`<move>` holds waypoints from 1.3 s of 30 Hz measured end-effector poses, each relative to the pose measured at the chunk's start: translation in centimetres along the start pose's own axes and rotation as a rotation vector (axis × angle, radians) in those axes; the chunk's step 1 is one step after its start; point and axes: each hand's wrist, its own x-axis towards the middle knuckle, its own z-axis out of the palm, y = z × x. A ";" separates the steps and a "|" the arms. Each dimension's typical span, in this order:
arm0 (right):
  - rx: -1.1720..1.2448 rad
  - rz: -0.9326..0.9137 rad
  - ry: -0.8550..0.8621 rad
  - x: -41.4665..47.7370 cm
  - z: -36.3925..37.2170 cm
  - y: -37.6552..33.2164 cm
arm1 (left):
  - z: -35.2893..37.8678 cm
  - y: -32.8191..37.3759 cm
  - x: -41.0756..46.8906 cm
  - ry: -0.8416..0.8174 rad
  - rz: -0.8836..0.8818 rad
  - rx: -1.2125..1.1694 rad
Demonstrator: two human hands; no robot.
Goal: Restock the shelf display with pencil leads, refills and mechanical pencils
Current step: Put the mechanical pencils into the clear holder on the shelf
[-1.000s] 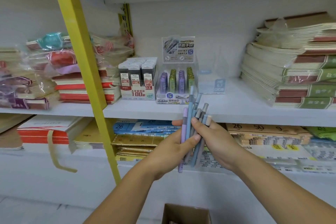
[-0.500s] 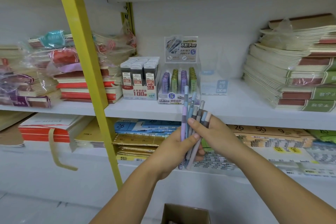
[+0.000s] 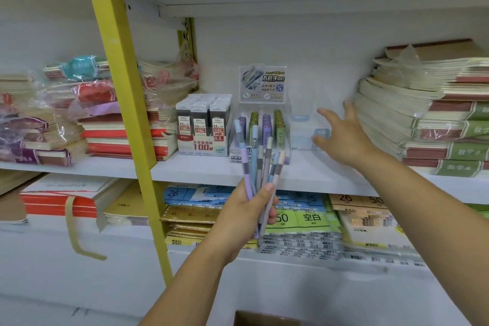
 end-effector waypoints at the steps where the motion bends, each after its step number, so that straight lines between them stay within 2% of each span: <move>1: 0.003 -0.003 -0.017 0.2 -0.1 0.1 | -0.1 0.0 -0.1 0.004 -0.002 0.008; 6: -0.031 -0.109 0.163 -0.9 -0.8 0.3 | -0.8 0.1 -0.4 0.034 -0.008 -0.004; 13: -0.072 -0.208 0.166 -4.8 -1.8 -0.3 | -1.1 0.7 -1.0 0.062 0.006 0.001; 17: -0.090 -0.127 0.108 -6.1 -2.4 -1.3 | -0.6 1.5 -1.5 0.047 0.024 -0.057; 19: -0.081 -0.182 0.251 -7.8 -2.6 -2.1 | -0.4 1.9 -1.7 0.039 0.034 -0.063; 20: -0.003 -0.253 0.307 -8.9 -2.5 -2.9 | -0.3 2.2 -1.9 0.035 0.042 -0.061; 21: 0.134 -0.310 0.287 -10.1 -2.4 -3.9 | -0.1 2.4 -2.0 0.032 0.053 -0.051; 24: 0.566 -0.254 -0.030 -13.2 -1.4 -6.5 | 0.7 3.2 -2.5 0.030 0.079 0.003; 25: 0.673 -0.218 -0.072 -13.6 -1.2 -6.8 | 1.0 3.4 -2.8 0.026 0.085 0.013; 32: 0.994 -0.090 -0.150 -14.6 -3.2 -6.9 | 1.1 6.1 -5.1 0.000 0.043 0.100; 35: 1.096 -0.070 -0.102 -13.7 -4.9 -6.9 | 0.7 8.4 -5.0 -0.018 0.021 0.086; 39: 1.060 -0.154 0.184 -9.9 -8.3 -6.8 | 0.1 10.3 -2.9 0.007 0.049 0.088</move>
